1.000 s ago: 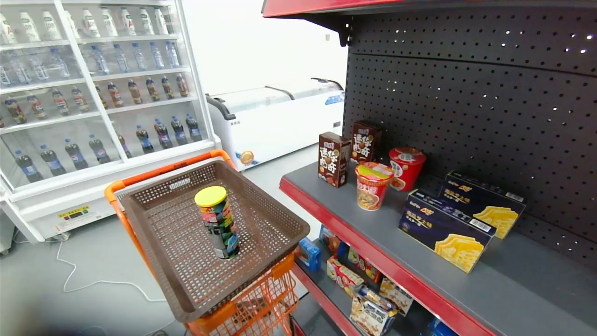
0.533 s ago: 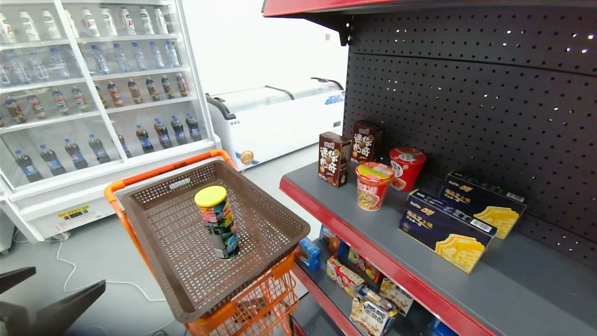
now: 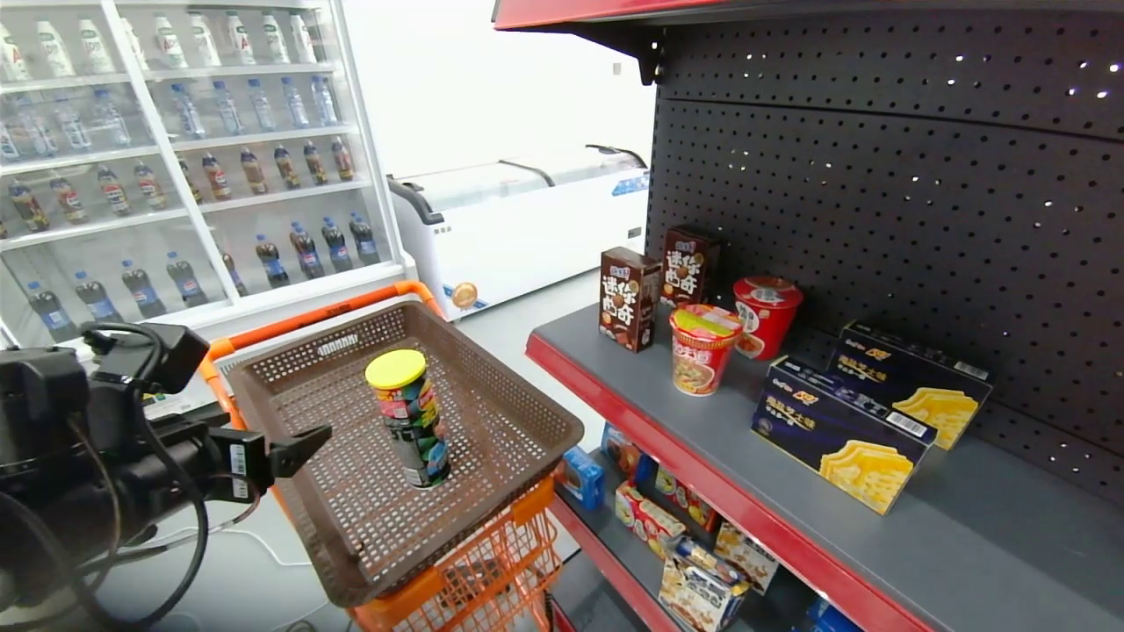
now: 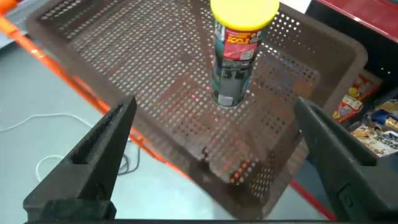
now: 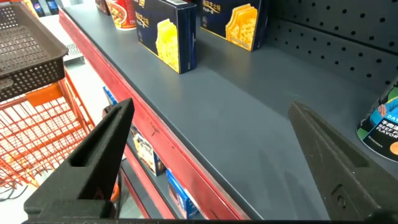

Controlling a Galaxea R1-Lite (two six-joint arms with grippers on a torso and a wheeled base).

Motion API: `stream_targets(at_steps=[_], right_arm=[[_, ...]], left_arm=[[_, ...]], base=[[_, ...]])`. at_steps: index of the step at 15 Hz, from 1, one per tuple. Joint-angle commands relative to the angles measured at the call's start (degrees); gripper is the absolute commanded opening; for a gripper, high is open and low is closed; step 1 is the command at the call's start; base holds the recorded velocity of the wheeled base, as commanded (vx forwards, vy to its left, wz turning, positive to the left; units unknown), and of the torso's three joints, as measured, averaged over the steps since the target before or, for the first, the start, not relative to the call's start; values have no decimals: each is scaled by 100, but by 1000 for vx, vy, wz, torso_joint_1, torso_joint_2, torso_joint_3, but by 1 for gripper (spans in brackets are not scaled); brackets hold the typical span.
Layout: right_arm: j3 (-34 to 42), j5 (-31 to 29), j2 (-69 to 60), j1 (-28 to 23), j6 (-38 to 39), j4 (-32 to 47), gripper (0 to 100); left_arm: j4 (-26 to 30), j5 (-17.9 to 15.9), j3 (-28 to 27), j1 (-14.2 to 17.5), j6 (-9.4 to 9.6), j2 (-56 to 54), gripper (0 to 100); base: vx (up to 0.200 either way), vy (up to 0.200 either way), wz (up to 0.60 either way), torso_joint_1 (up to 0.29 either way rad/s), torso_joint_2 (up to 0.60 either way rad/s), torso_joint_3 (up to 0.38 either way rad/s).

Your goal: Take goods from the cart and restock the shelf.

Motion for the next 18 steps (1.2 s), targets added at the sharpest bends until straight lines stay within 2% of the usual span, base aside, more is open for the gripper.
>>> stream_targets(at_steps=[1, 6, 7, 11, 14, 18], right_arm=[[1, 2, 2, -1, -6, -1, 100], [1, 2, 2, -1, 3, -1, 100], [1, 2, 2, 7, -6, -1, 100], [1, 2, 2, -1, -6, -1, 100], [1, 2, 2, -1, 3, -1, 100], [1, 2, 2, 7, 3, -1, 100]], left_arm=[[-605, -146, 165, -99, -3, 1144, 100], [-1625, -296, 51, -151, -3, 2428, 100], [-1651, -313, -2, -151, -3, 2515, 100], [-1739, -339, -968, -213, -178, 3377, 100], [-1748, -339, -1592, -362, -152, 3922, 100], [-1800, -322, -1944, -643, -90, 4440, 100]], base=[[0, 0, 0, 0, 0, 0], [0, 0, 0, 0, 0, 0], [0, 0, 0, 0, 0, 0], [0, 0, 0, 0, 0, 0], [0, 0, 0, 0, 0, 0], [0, 0, 0, 0, 0, 0]])
